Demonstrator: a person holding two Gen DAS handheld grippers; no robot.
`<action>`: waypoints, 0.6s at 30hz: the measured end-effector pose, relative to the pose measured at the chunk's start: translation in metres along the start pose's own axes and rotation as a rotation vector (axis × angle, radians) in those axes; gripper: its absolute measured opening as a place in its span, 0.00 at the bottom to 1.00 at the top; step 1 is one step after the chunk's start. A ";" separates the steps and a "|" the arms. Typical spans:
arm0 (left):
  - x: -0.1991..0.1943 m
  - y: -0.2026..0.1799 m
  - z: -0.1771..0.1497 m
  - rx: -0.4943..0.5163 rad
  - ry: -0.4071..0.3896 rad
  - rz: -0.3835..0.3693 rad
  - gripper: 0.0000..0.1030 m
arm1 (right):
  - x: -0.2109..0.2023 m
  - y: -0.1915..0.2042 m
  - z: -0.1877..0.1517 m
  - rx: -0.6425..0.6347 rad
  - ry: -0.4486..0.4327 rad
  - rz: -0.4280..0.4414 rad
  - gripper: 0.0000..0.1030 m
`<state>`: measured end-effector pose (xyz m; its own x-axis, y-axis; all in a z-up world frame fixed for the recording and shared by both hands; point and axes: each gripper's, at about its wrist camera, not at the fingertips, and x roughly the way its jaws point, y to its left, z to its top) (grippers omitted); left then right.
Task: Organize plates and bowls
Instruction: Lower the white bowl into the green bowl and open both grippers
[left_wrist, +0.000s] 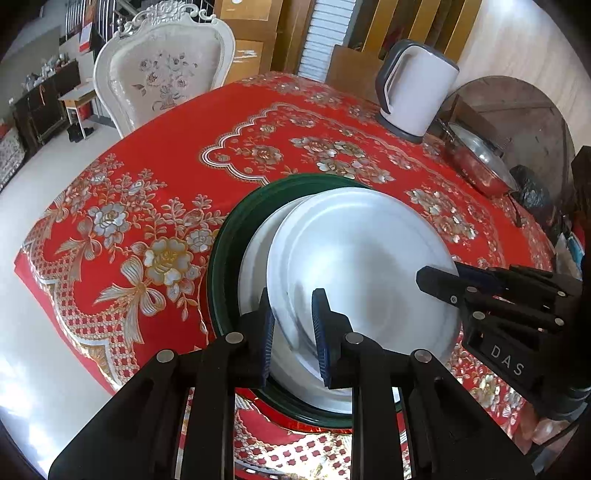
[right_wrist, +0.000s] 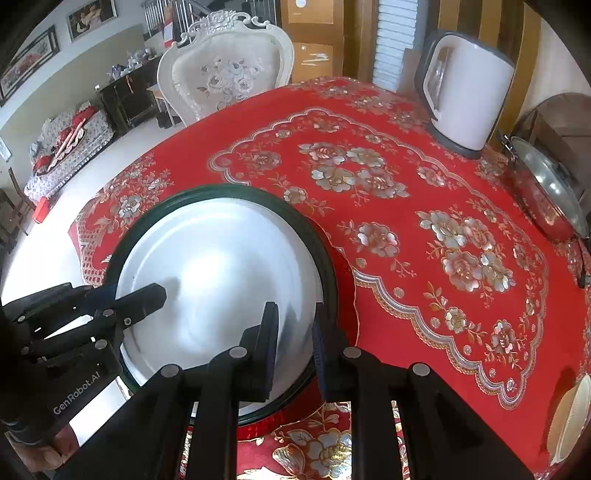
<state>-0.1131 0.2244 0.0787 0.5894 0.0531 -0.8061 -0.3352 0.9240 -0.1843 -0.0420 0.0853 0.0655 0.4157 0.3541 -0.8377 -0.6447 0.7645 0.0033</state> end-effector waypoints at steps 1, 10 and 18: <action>0.000 0.000 0.000 0.004 -0.003 0.008 0.18 | 0.000 0.000 0.000 -0.002 0.000 -0.002 0.18; -0.003 -0.002 0.001 0.019 -0.032 0.036 0.26 | -0.002 -0.002 0.000 0.003 -0.015 -0.016 0.17; -0.009 -0.003 0.003 0.024 -0.069 0.054 0.28 | -0.003 -0.004 -0.001 0.011 -0.017 -0.008 0.17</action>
<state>-0.1155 0.2222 0.0883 0.6207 0.1281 -0.7735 -0.3503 0.9279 -0.1274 -0.0413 0.0804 0.0677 0.4320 0.3569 -0.8283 -0.6344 0.7730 0.0022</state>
